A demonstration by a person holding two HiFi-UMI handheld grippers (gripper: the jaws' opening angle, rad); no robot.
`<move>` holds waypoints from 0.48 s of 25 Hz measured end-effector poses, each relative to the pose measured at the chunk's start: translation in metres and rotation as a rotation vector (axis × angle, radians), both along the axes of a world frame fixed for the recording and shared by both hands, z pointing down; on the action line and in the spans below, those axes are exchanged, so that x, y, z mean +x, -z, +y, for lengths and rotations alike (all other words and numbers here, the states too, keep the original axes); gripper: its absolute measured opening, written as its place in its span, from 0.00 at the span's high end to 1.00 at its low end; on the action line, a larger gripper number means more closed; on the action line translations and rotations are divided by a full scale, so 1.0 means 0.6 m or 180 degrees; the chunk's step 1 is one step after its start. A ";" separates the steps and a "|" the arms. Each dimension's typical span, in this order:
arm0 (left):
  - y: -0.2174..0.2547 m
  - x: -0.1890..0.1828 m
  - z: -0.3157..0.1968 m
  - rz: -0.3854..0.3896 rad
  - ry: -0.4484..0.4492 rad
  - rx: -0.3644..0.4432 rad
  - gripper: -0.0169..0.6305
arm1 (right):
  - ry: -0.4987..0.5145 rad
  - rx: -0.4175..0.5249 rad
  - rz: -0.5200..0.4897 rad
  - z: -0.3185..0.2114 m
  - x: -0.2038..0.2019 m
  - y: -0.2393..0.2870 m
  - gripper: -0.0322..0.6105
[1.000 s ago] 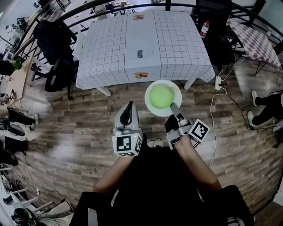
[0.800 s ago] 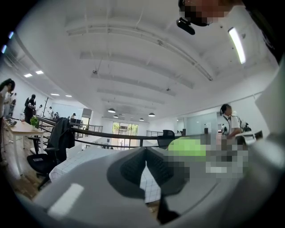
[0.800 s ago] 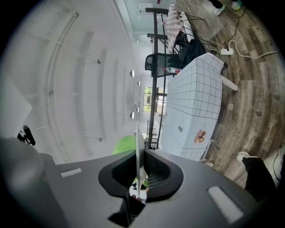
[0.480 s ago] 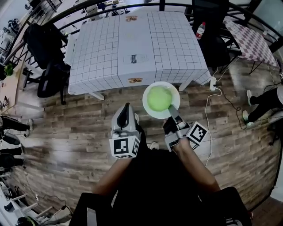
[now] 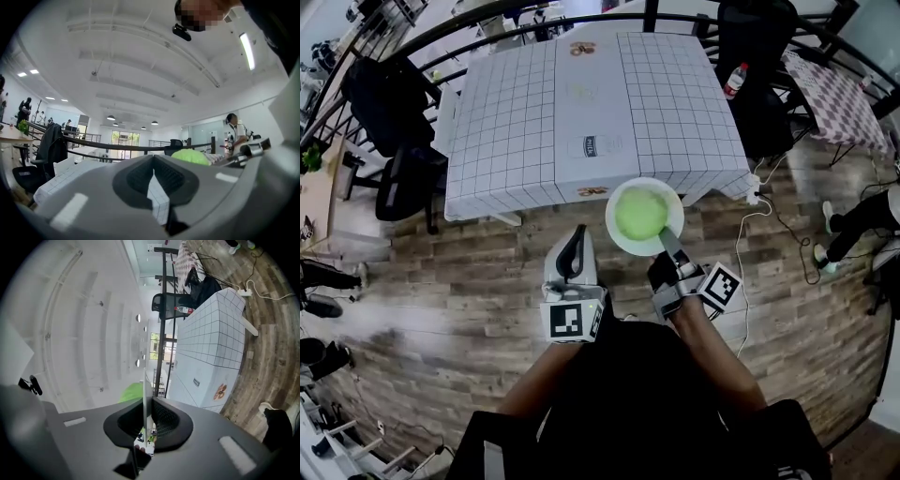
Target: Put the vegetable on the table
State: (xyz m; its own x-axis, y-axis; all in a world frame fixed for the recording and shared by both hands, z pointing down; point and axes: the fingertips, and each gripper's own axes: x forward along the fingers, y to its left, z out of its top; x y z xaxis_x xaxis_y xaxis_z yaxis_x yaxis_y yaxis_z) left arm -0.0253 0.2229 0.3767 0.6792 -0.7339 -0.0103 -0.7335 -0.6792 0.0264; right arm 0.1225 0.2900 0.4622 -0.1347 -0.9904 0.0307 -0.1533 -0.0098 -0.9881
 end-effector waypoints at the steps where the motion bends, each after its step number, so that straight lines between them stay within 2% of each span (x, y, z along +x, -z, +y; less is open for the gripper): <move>1: -0.003 0.003 -0.023 0.0015 -0.0003 -0.0018 0.96 | -0.0004 0.0013 0.0003 -0.022 0.002 0.000 0.92; 6: 0.011 0.019 -0.098 -0.0012 -0.0057 -0.0142 0.96 | -0.0060 -0.0044 -0.0035 -0.087 0.012 0.031 0.92; 12: 0.038 0.016 -0.209 -0.0100 -0.0162 -0.0124 0.96 | -0.0165 -0.0097 0.0005 -0.189 0.007 0.060 0.92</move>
State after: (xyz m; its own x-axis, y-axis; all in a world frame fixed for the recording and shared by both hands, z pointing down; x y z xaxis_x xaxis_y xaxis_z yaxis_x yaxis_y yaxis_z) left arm -0.0158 0.0977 0.3540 0.7153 -0.6977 0.0396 -0.6988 -0.7146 0.0310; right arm 0.1265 0.1766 0.4264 -0.0830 -0.9947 0.0612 -0.1534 -0.0479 -0.9870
